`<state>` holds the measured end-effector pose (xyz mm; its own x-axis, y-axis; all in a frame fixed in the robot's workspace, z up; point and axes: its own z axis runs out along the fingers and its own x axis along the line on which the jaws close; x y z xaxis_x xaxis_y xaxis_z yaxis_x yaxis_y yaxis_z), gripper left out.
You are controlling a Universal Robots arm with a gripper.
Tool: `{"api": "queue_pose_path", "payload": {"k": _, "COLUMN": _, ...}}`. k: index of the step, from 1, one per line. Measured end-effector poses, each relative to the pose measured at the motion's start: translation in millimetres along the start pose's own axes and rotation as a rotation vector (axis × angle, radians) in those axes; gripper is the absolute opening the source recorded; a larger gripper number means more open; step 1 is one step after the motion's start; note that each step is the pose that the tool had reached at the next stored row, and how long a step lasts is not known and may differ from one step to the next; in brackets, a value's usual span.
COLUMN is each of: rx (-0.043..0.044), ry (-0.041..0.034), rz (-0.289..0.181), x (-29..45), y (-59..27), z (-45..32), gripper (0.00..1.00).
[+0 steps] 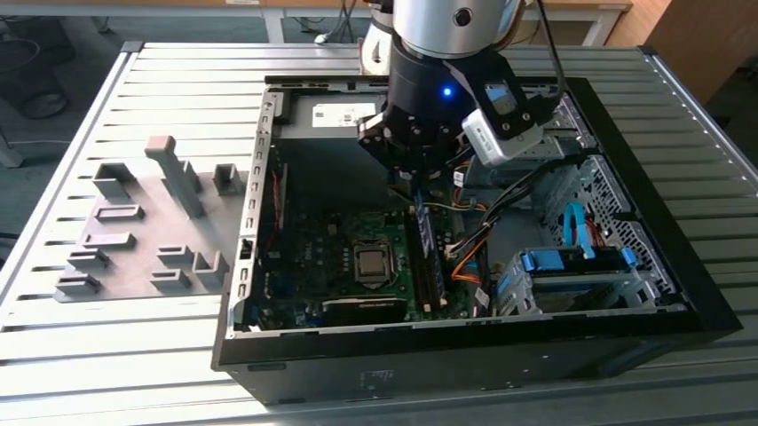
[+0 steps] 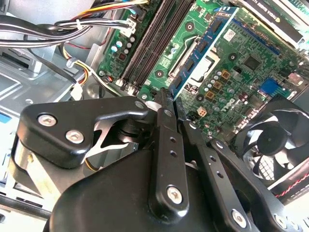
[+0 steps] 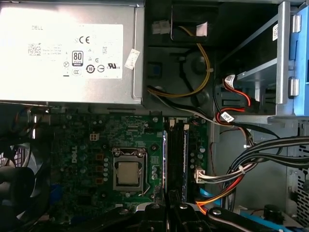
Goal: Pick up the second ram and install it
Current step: 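Insert the second ram into the second slot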
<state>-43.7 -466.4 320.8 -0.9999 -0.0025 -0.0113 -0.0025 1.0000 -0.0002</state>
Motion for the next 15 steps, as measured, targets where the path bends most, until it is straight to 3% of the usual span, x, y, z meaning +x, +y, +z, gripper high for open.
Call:
{"api": "queue_pose_path", "payload": {"k": 8, "rx": 0.0, "ry": 0.0068, "rz": 0.0, "x": 0.0, "y": 0.0, "z": 3.4, "gripper": 0.14}}
{"api": "queue_pose_path", "payload": {"k": 15, "rx": 0.0009, "ry": 0.0072, "rz": 0.0, "x": -1.7, "y": 0.0, "z": 9.2, "gripper": 0.14}}
